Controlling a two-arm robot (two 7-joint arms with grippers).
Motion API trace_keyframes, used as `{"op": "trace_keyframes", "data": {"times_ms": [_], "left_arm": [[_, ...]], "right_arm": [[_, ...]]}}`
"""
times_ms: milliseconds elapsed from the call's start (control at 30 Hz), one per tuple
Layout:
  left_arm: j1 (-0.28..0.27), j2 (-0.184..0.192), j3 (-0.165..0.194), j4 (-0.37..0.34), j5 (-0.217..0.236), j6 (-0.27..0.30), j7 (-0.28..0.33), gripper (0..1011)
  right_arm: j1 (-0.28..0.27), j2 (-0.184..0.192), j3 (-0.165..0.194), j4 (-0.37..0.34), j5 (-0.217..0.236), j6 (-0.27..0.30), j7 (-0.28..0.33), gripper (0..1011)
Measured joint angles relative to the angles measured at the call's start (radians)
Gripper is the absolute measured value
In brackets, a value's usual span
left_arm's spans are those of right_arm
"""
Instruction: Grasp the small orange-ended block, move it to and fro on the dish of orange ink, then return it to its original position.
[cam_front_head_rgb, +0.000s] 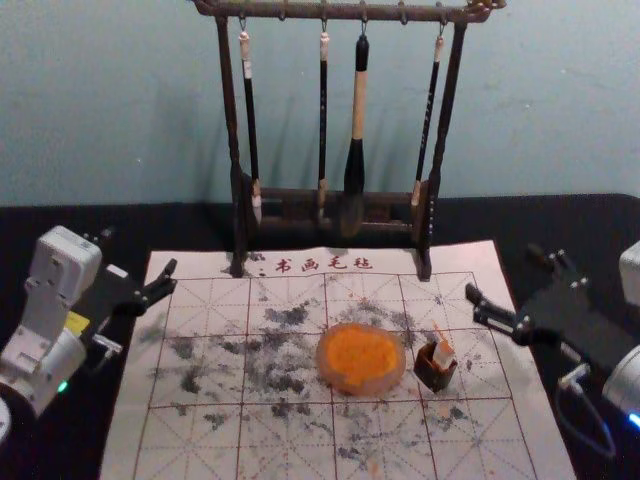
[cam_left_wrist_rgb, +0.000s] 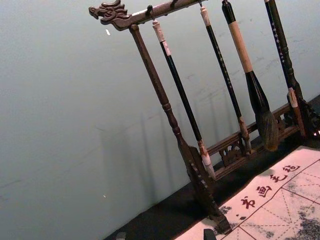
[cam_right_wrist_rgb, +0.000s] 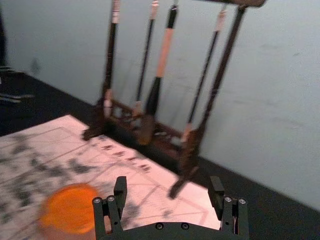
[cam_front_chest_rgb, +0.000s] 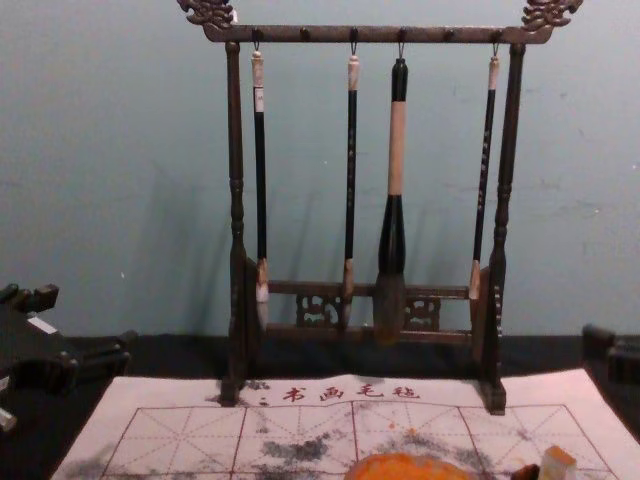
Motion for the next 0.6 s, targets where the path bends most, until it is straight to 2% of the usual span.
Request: {"op": "trace_keyframes", "data": {"times_ms": [133,333,600], "left_arm": [[0.0,0.0,0.0,0.0,0.0,0.0,0.0,1001],[0.0,0.0,0.0,0.0,0.0,0.0,0.0,1001],[0.0,0.0,0.0,0.0,0.0,0.0,0.0,1001]], "right_arm": [[-0.034,0.001,-0.004,-0.034,0.02,0.026,0.033,1002],[-0.069,-0.004,-0.014,-0.058,0.025,0.067,0.056,1002],[-0.077,-0.024,-0.022,-0.043,0.027,0.123,0.082,1002]]}}
